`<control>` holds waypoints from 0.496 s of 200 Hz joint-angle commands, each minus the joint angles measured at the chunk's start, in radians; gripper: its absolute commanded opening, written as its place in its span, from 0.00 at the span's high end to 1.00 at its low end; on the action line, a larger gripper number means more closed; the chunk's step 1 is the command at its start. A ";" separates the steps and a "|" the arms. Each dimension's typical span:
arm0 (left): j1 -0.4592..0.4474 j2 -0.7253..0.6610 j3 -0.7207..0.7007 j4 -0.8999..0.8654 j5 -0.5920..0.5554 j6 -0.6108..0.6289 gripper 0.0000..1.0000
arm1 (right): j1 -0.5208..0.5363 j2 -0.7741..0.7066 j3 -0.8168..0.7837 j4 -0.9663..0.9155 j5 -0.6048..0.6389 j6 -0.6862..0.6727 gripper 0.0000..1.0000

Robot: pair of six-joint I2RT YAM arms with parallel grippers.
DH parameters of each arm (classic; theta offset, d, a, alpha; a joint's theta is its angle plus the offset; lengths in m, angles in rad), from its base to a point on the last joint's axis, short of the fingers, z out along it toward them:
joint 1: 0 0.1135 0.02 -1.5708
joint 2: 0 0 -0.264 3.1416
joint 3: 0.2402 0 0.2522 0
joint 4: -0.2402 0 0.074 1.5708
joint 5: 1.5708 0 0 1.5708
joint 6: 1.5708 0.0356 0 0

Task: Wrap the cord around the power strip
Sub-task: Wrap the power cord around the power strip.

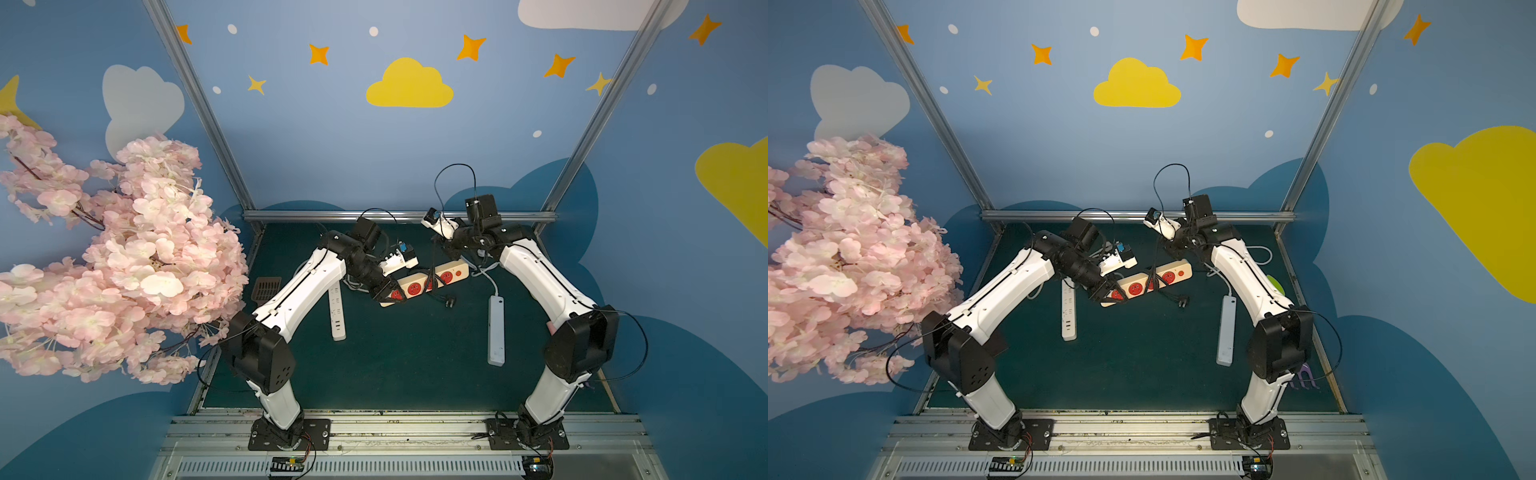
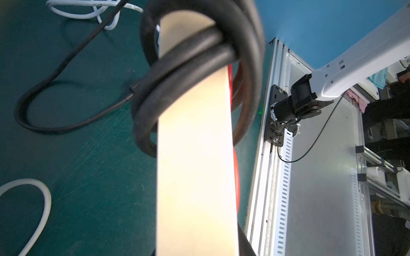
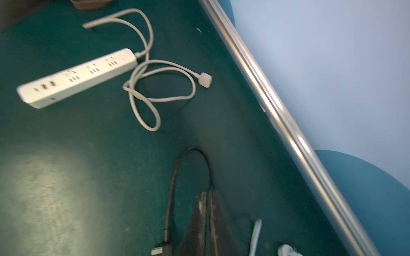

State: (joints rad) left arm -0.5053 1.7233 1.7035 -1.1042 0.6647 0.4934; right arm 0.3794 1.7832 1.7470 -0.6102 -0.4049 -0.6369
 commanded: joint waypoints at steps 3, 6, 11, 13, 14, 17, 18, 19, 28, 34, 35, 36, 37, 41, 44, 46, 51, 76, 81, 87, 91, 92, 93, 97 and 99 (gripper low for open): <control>-0.037 -0.098 -0.011 -0.088 0.208 0.130 0.97 | -0.120 0.028 0.000 0.186 -0.236 0.189 0.76; -0.036 -0.102 -0.013 -0.080 0.207 0.124 0.97 | -0.126 0.025 -0.021 0.220 -0.258 0.211 0.73; -0.034 -0.105 -0.013 -0.065 0.200 0.109 0.97 | -0.138 0.018 -0.063 0.288 -0.280 0.260 0.69; -0.031 -0.106 -0.013 -0.059 0.196 0.105 0.97 | -0.143 0.015 -0.081 0.322 -0.288 0.277 0.68; -0.032 -0.107 -0.013 -0.057 0.194 0.102 0.97 | -0.145 0.013 -0.090 0.340 -0.291 0.286 0.67; -0.030 -0.108 -0.012 -0.051 0.190 0.098 0.97 | -0.153 0.008 -0.114 0.388 -0.302 0.312 0.66; -0.029 -0.109 -0.012 -0.050 0.188 0.096 0.97 | -0.155 0.006 -0.126 0.404 -0.304 0.318 0.65; -0.029 -0.109 -0.012 -0.049 0.188 0.094 0.97 | -0.157 0.005 -0.136 0.412 -0.306 0.321 0.65; -0.020 -0.109 -0.006 -0.048 0.181 0.090 0.97 | -0.179 -0.008 -0.191 0.503 -0.317 0.398 0.61; -0.017 -0.107 -0.002 -0.048 0.179 0.085 0.97 | -0.194 -0.010 -0.212 0.539 -0.329 0.434 0.59; -0.015 -0.107 -0.002 -0.047 0.179 0.084 0.97 | -0.195 -0.011 -0.216 0.543 -0.330 0.439 0.58; -0.015 -0.107 0.000 -0.047 0.177 0.084 0.97 | -0.199 -0.011 -0.218 0.547 -0.331 0.446 0.58; -0.015 -0.107 -0.001 -0.046 0.177 0.084 0.97 | -0.202 -0.011 -0.221 0.549 -0.333 0.452 0.58; -0.012 -0.107 0.000 -0.046 0.179 0.080 0.97 | -0.212 -0.010 -0.228 0.561 -0.337 0.470 0.57; -0.010 -0.109 0.000 -0.045 0.178 0.077 0.97 | -0.217 -0.010 -0.233 0.567 -0.340 0.481 0.56; -0.009 -0.110 0.000 -0.044 0.180 0.075 0.97 | -0.220 -0.010 -0.236 0.571 -0.341 0.486 0.55; -0.008 -0.114 -0.001 -0.037 0.181 0.069 0.97 | -0.227 -0.008 -0.247 0.583 -0.344 0.493 0.54; -0.006 -0.136 0.006 0.014 0.201 0.031 0.97 | -0.231 0.015 -0.290 0.623 -0.326 0.503 0.49; -0.006 -0.142 0.008 0.027 0.205 0.021 0.97 | -0.231 0.023 -0.300 0.639 -0.320 0.515 0.48; -0.007 -0.147 0.012 0.041 0.212 0.013 0.97 | -0.229 0.031 -0.310 0.667 -0.316 0.530 0.48; -0.007 -0.152 0.013 0.054 0.216 0.005 0.97 | -0.230 0.037 -0.323 0.692 -0.310 0.546 0.48; -0.007 -0.153 0.013 0.058 0.218 0.003 0.97 | -0.230 0.038 -0.325 0.698 -0.308 0.550 0.48; -0.007 -0.153 0.013 0.061 0.217 0.000 0.97 | -0.230 0.041 -0.327 0.706 -0.306 0.554 0.48; -0.007 -0.159 0.014 0.075 0.222 -0.011 0.97 | -0.229 0.048 -0.337 0.731 -0.300 0.571 0.47; -0.008 -0.161 0.014 0.082 0.224 -0.017 0.97 | -0.228 0.051 -0.342 0.745 -0.296 0.580 0.47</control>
State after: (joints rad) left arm -0.5068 1.6245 1.6920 -1.1042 0.7727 0.4953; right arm 0.1383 1.7916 1.4464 -0.0505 -0.7155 -0.1738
